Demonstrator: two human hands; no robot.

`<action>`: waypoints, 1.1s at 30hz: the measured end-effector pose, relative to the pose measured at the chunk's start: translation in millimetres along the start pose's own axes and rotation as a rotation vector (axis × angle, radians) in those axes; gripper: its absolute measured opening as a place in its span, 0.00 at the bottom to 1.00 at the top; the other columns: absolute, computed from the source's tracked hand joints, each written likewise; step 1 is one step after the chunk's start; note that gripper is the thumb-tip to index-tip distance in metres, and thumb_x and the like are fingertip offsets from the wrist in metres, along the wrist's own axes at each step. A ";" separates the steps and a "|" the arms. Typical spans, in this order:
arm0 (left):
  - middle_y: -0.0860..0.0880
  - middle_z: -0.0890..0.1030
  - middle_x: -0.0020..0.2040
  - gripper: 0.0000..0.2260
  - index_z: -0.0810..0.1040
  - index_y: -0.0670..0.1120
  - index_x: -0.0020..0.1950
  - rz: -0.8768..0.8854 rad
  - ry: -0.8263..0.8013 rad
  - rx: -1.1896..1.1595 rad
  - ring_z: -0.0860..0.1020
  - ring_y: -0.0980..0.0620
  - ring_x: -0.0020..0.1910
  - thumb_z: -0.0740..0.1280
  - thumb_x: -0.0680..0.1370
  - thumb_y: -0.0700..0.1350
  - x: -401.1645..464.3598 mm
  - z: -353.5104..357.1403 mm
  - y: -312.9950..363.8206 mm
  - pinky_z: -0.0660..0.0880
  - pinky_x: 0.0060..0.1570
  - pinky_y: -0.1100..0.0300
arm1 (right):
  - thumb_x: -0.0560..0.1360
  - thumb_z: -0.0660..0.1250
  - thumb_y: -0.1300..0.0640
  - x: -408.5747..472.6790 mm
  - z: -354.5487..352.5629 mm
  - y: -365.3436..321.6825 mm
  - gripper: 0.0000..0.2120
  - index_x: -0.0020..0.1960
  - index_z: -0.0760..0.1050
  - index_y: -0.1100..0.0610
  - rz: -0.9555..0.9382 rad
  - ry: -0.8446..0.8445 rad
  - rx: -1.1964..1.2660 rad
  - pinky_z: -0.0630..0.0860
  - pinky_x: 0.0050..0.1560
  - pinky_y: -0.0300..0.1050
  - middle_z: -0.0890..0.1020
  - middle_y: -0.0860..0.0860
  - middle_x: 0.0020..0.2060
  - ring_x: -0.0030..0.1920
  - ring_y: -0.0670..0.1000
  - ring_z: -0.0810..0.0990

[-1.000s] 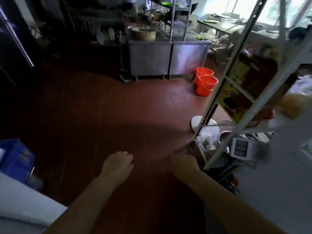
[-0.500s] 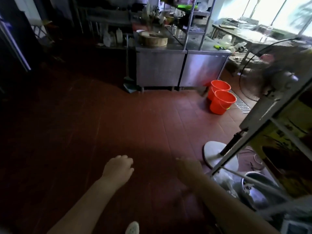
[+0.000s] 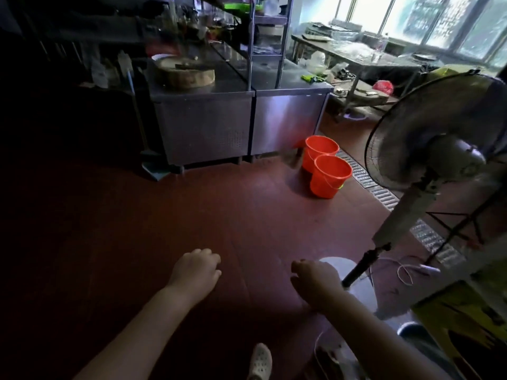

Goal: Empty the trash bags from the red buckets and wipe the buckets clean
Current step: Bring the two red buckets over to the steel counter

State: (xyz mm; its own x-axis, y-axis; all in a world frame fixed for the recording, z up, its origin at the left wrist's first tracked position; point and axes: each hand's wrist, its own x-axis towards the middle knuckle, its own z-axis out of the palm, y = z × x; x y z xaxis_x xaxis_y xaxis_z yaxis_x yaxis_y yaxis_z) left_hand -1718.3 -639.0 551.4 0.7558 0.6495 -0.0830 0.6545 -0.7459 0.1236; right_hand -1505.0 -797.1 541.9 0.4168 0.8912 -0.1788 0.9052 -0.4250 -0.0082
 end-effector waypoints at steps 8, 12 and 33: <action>0.53 0.78 0.55 0.12 0.76 0.51 0.59 -0.060 0.019 -0.029 0.75 0.51 0.57 0.61 0.78 0.52 211.0 -37.2 3.6 0.71 0.55 0.57 | 0.76 0.59 0.48 199.6 -52.0 91.5 0.12 0.56 0.74 0.51 -0.029 0.009 0.004 0.73 0.44 0.44 0.79 0.51 0.54 0.52 0.56 0.79; 0.53 0.78 0.56 0.13 0.76 0.53 0.60 -0.074 -0.021 -0.046 0.75 0.52 0.58 0.61 0.78 0.53 302.1 -37.6 -9.4 0.71 0.56 0.57 | 0.76 0.59 0.49 286.5 -61.8 119.1 0.13 0.56 0.74 0.52 -0.027 -0.026 0.014 0.73 0.45 0.46 0.79 0.51 0.54 0.53 0.57 0.78; 0.55 0.78 0.54 0.12 0.77 0.53 0.58 0.413 -0.113 -0.031 0.75 0.51 0.57 0.62 0.77 0.53 875.8 -47.3 31.8 0.71 0.52 0.58 | 0.77 0.58 0.48 668.1 -101.3 318.2 0.14 0.58 0.75 0.52 0.516 -0.065 0.161 0.76 0.49 0.46 0.80 0.50 0.54 0.55 0.54 0.78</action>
State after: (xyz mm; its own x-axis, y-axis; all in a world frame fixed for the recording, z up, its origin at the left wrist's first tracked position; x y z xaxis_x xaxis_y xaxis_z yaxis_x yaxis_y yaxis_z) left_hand -1036.4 -87.0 529.4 0.9526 0.2757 -0.1282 0.2971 -0.9339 0.1989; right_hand -930.1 -320.8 519.6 0.7928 0.5513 -0.2601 0.5584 -0.8279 -0.0526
